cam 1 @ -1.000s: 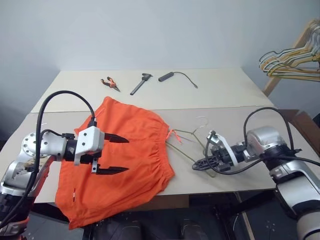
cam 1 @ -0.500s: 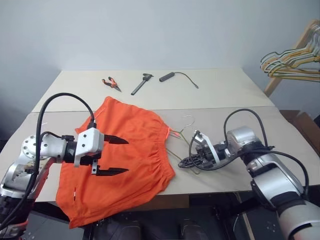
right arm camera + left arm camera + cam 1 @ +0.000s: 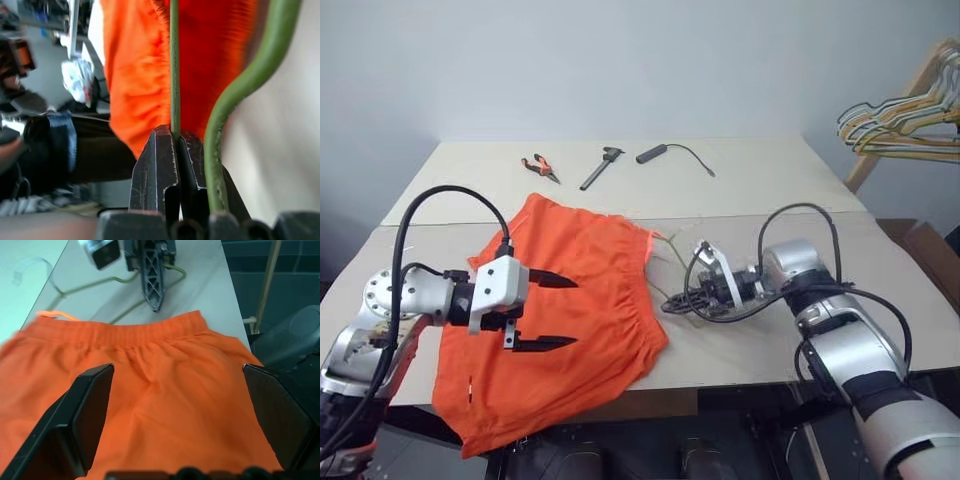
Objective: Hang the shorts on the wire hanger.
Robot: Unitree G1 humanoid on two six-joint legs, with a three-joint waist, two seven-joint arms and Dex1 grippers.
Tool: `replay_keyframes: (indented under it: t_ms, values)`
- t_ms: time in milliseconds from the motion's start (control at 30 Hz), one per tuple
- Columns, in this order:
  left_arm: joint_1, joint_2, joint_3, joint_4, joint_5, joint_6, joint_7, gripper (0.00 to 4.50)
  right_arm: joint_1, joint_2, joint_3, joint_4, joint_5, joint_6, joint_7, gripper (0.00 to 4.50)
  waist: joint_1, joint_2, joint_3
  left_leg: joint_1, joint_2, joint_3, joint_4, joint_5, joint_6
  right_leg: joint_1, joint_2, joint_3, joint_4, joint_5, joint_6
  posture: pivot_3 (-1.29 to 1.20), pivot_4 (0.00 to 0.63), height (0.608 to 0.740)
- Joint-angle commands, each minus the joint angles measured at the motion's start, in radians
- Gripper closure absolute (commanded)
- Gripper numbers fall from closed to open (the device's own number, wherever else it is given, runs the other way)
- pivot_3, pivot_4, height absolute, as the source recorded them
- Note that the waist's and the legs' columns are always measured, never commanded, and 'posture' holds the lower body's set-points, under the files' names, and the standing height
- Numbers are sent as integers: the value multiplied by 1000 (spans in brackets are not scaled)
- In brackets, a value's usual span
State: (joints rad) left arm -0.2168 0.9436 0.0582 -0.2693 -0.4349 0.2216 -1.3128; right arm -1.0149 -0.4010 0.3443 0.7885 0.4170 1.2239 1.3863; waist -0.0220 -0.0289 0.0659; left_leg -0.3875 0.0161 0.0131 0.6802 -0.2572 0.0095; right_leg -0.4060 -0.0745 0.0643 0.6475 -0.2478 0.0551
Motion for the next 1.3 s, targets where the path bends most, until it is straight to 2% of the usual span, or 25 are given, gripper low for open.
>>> replay_keyframes:
  t_ms: [33,200,367,600,800,933,1100,1233,1300]
  values:
    - [-44,-6,-1,4,-3,-15,-3,24,-26,32,-16,-92,4,4,-37,4500,-2,0,0,0,0,0,0,0,0,0,0,0,0,0,0,22,12,740]
    - [-62,-4,-4,20,1,-20,-14,24,-43,16,-63,-155,-25,-32,-142,4500,-4,0,-1,-1,-1,-1,0,0,-1,0,-1,-1,0,0,0,15,12,740]
    - [-130,17,19,90,10,-41,-32,24,-71,-92,-109,-367,-36,-94,-204,4500,-2,0,-1,-3,-1,-1,0,0,-1,-2,-1,-1,0,0,0,6,13,740]
    - [-352,62,32,257,3,-86,-115,24,53,-206,39,-777,-173,-237,-309,4500,-26,-1,-2,-3,-1,-1,0,0,-1,-2,-1,-1,0,0,0,-32,0,740]
    - [-572,56,-12,416,30,-157,-217,24,82,-243,110,-932,-219,-234,-338,4500,-48,-1,-2,-4,-1,-1,1,0,-1,-3,-1,-2,0,0,0,-65,0,740]
    - [-674,33,-58,546,85,-238,-285,24,76,-246,119,-971,-217,-207,-347,4500,-57,-1,-2,-4,-1,-1,1,0,-1,-2,-1,-2,0,0,0,-75,0,740]
    - [-823,-15,-198,807,207,-415,-302,24,60,-272,165,-1010,-263,-225,-365,4500,-68,-1,-2,-4,-1,-2,2,1,0,-2,-1,-2,0,0,0,-82,0,740]
    - [-905,-56,-285,955,257,-515,-302,24,48,-276,164,-1026,-251,-211,-357,4500,-78,-1,-2,-6,-1,-2,3,0,0,-3,-1,-2,0,0,1,-96,0,740]
    - [-924,-54,-357,984,236,-534,-302,24,44,-280,168,-1034,-250,-210,-354,4500,-81,-1,-2,-9,-1,-2,3,0,0,-6,-1,-2,1,0,1,-100,0,740]
